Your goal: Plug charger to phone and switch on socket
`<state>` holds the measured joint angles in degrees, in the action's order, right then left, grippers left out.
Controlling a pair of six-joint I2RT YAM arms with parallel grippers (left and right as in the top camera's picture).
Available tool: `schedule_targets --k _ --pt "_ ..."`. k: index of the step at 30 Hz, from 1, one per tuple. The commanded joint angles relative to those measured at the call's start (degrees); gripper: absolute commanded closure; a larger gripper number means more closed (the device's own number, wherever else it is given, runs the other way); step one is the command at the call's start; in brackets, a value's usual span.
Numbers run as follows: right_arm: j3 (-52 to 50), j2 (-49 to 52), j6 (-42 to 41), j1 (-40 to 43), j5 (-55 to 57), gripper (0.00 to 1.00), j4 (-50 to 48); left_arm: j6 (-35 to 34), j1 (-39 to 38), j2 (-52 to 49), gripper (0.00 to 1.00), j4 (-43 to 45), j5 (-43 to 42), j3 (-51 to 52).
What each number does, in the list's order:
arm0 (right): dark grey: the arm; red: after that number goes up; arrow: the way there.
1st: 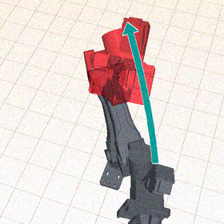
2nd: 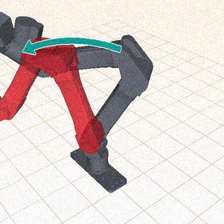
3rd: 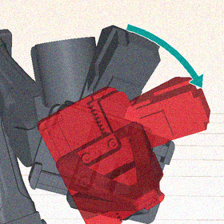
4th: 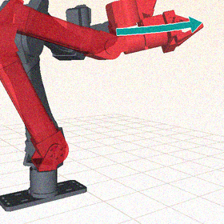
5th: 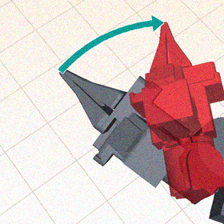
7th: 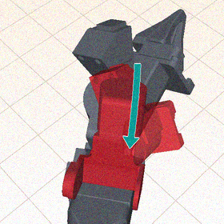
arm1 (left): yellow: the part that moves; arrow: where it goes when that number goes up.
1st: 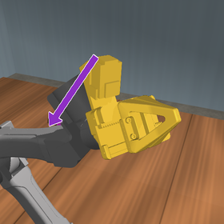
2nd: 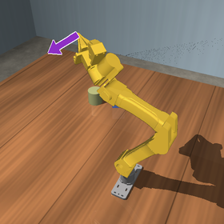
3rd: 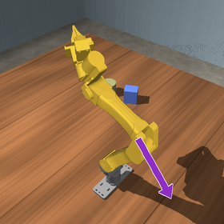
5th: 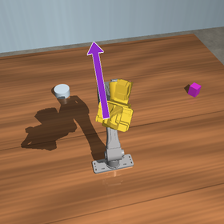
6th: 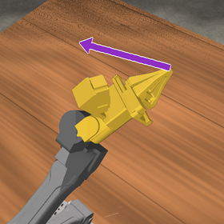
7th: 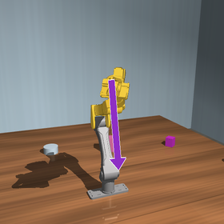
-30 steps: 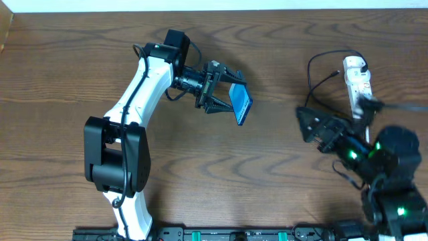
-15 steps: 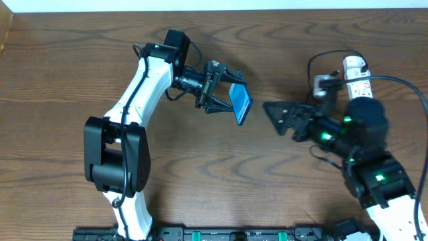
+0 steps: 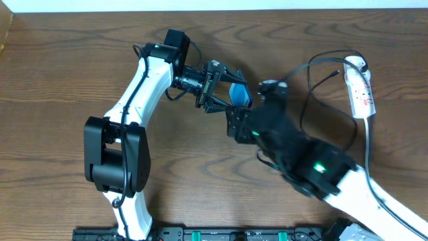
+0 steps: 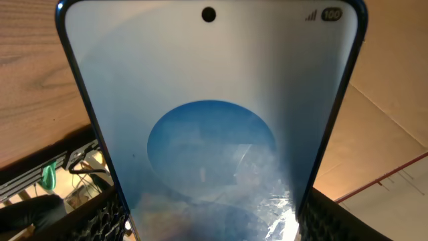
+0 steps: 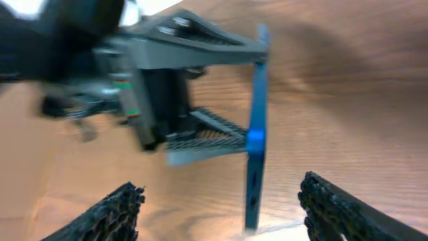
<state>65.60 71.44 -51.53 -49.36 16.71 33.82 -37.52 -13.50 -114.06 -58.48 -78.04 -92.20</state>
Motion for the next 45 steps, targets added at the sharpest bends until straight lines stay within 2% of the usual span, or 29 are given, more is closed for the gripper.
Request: schedule_targets --k 1,6,20,45 --pt "2.58 4.37 -4.68 -0.35 7.39 0.32 0.42 0.35 0.24 0.63 0.48 -0.09 -2.27 0.15" --pt "3.87 7.26 -4.66 -0.2 7.45 0.41 0.09 0.37 0.26 0.63 0.48 -0.09 -2.27 0.15" --pt "3.87 7.32 -5.29 1.01 6.93 0.62 -0.81 0.81 0.26 0.63 0.48 -0.09 -2.27 0.15" --pt "3.87 8.13 -5.25 1.38 4.94 0.84 -1.88 1.66 0.26 0.63 0.48 -0.09 -2.27 0.15"
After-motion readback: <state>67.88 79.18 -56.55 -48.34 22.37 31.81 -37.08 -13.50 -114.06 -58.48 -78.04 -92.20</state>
